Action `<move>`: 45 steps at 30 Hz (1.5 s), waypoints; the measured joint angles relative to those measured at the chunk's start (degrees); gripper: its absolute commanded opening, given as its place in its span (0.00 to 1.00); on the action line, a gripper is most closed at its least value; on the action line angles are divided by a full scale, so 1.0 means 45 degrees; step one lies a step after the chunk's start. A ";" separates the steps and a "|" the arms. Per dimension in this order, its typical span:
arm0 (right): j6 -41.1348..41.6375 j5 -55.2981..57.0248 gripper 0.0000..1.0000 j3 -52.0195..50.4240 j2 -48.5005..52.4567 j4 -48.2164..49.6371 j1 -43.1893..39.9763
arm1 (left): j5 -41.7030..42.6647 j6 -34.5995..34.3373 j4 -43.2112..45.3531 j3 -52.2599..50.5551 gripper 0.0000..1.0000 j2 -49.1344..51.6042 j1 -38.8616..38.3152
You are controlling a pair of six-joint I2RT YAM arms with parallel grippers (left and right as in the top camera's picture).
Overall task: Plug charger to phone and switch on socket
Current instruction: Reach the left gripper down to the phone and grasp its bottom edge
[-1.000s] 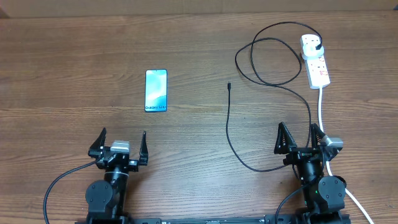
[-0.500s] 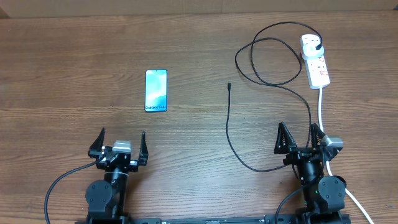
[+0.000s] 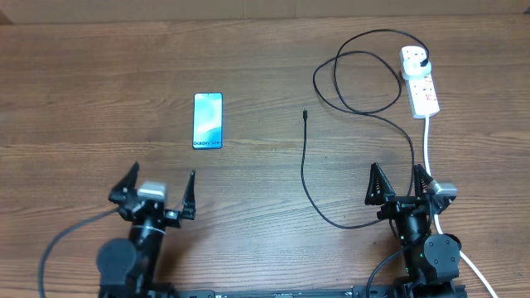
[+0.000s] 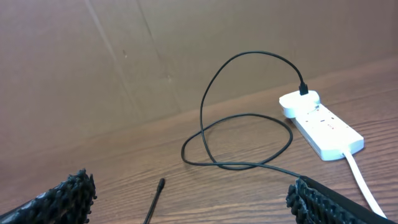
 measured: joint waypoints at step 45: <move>0.0000 0.0000 1.00 0.0000 -0.0015 0.0000 0.0000 | -0.0923 -0.2997 -1.0137 1.8880 1.00 2.6340 -0.1651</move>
